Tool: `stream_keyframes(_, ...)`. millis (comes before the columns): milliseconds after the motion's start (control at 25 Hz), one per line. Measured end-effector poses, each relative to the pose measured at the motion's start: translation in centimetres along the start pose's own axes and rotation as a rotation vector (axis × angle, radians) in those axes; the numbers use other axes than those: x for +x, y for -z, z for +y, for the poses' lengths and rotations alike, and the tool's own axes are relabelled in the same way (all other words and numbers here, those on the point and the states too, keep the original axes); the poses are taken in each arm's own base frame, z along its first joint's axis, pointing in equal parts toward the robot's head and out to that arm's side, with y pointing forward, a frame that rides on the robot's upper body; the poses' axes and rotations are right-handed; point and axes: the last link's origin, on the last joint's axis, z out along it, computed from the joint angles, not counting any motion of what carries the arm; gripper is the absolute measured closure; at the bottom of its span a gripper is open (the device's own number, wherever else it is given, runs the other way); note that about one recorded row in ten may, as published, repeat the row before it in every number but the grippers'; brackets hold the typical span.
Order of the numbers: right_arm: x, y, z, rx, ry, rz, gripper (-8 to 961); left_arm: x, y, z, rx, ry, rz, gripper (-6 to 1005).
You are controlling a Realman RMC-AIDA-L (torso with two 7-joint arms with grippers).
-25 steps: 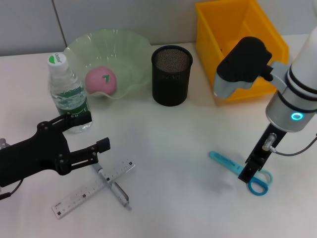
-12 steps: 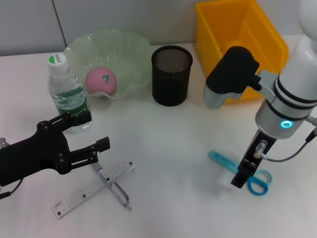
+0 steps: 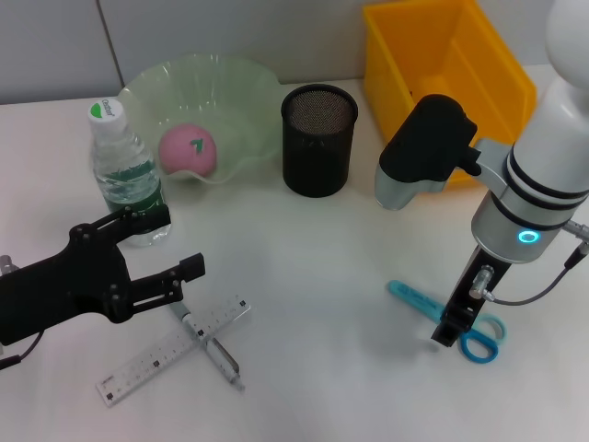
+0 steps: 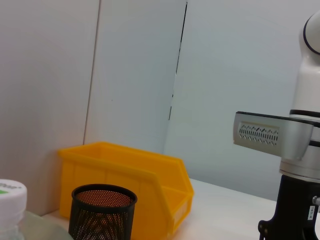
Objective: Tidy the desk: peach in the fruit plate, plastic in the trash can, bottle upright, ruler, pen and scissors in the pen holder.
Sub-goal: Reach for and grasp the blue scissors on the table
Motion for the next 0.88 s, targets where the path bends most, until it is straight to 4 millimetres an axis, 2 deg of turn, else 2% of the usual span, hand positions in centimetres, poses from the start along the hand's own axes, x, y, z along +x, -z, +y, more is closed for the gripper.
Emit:
stream_keyframes(200, -0.07, -0.08, -0.11, 0.005, -0.004, -0.006, 366, 0.02, 0.00, -0.01, 0.001, 0.002, 0.001, 155)
stream_keyframes(440, -0.05, -0.13, -0.17, 0.009, -0.007, -0.004, 537, 0.05, 0.00, -0.02, 0.002, 0.004, 0.003, 155)
stream_keyframes(880, -0.06, -0.29, -0.31, 0.015, -0.014, -0.009, 544, 0.13, -0.07, -0.05, 0.000, 0.000, 0.005, 155)
